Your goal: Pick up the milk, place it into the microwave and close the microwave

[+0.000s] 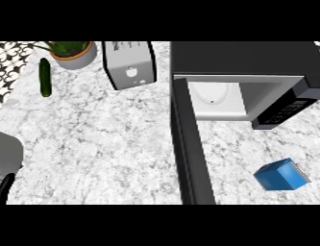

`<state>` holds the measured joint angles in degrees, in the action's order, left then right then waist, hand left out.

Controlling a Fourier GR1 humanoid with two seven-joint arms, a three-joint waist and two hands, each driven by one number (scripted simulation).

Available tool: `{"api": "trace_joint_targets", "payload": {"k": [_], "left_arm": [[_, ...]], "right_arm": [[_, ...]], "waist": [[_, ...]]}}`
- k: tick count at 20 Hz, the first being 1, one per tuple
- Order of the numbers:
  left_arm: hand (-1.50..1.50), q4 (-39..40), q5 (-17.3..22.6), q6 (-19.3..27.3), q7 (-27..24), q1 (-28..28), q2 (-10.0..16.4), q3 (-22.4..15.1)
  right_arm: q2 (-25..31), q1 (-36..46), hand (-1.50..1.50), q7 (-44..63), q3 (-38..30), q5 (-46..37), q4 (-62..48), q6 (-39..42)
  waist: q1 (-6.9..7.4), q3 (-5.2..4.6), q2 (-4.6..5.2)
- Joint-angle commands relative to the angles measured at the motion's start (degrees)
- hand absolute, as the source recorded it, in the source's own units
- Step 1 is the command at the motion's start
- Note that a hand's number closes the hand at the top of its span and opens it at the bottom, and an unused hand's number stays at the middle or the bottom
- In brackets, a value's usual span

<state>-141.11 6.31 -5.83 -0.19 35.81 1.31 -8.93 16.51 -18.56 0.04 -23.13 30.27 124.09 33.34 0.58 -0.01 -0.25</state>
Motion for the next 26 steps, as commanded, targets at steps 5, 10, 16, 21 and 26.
{"api": "trace_joint_targets", "payload": {"k": [5,10,16,21,26], "left_arm": [[-1.5,-7.23,6.22,-4.81,-5.42,9.82,0.56,1.94],[-1.5,-10.48,6.92,-7.4,-7.76,16.48,0.56,1.2],[-1.5,-7.34,9.23,-10.14,-10.93,17.64,1.02,3.78],[-1.5,-7.29,8.48,-12.39,-14.29,21.8,0.09,3.09],[-1.5,-8.06,8.72,-13.52,-14.77,23.37,-0.5,3.04]], "right_arm": [[-4.04,1.45,-1.5,-7.06,-0.62,-12.89,-10.81,1.57],[-4.08,2.4,-1.5,-13.8,-2.52,-20.09,-20.82,1.49],[-4.27,4.89,-1.5,-23.49,-0.48,-29.92,-33.52,0.46],[-2.12,7.47,-1.5,-33.11,-0.31,-36.9,-45.17,-1.96],[0.53,11.32,-1.5,-41.89,1.57,-44.15,-56.01,-6.88]], "waist": [[0.49,0.03,0.02],[1.37,0.11,-0.08],[0.97,0.09,0.08],[1.29,0.13,0.06],[1.42,0.22,0.28]]}}
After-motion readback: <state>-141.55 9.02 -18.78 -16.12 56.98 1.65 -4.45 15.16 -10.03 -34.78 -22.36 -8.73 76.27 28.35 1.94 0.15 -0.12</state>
